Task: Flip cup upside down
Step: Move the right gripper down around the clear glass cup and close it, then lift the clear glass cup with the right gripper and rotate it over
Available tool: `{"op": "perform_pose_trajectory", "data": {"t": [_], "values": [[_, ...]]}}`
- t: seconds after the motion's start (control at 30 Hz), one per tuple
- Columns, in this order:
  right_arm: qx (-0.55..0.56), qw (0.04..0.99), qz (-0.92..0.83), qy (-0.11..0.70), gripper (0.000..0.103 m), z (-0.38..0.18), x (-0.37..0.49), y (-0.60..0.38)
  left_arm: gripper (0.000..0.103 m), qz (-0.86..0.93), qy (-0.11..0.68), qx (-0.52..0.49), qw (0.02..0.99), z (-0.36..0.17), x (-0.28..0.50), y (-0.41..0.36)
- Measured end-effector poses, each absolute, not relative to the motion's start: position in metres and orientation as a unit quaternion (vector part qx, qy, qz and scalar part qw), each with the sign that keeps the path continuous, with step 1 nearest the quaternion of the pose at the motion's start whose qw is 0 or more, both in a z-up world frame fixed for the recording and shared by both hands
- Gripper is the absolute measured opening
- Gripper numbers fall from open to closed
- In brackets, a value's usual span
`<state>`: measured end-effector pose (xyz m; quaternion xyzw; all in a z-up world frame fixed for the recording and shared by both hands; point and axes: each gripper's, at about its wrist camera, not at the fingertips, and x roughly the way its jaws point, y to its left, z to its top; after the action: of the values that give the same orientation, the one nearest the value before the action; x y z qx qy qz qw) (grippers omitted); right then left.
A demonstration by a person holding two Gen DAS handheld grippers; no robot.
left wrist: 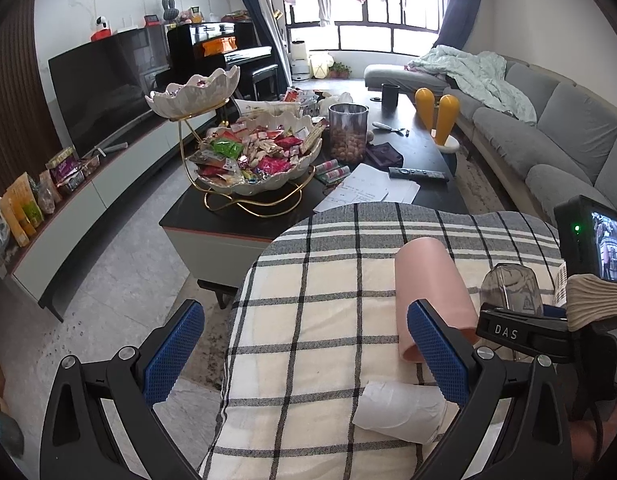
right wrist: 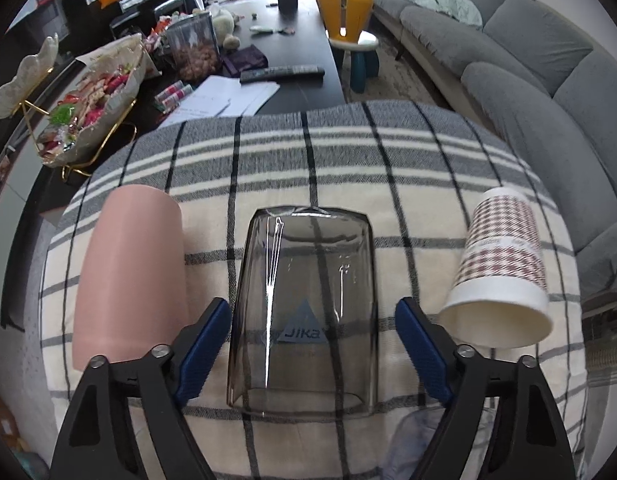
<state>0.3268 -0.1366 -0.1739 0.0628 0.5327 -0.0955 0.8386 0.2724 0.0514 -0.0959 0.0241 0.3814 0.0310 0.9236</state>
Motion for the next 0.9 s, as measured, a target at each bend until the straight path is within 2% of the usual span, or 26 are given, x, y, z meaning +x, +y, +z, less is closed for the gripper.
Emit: {"op": "perform_pose_trajectory", "data": {"t": [0.03, 0.1, 0.17, 0.5, 0.9], "values": [[0.063, 0.839, -0.095, 0.532, 0.079, -0.174, 0.328, -0.136, 0.103, 0.031, 0.38, 0.024, 0.924, -0.096, 0.272, 0.052], [0.062, 0.837, -0.094, 0.535, 0.07, -0.176, 0.329, -0.135, 0.103, 0.031, 0.379, 0.024, 0.924, -0.095, 0.273, 0.053], [0.065, 0.838, -0.094, 0.533, 0.068, -0.176, 0.33, -0.135, 0.103, 0.031, 0.38, 0.024, 0.924, -0.096, 0.273, 0.053], [0.075, 0.845, -0.084, 0.522, 0.067, -0.167, 0.318, -0.136, 0.103, 0.03, 0.376, 0.02, 0.926, -0.089, 0.267, 0.055], [0.077, 0.869, -0.056, 0.486, 0.067, -0.105, 0.248, -0.117, 0.103, 0.021, 0.353, 0.017, 0.935, -0.046, 0.205, 0.063]]}}
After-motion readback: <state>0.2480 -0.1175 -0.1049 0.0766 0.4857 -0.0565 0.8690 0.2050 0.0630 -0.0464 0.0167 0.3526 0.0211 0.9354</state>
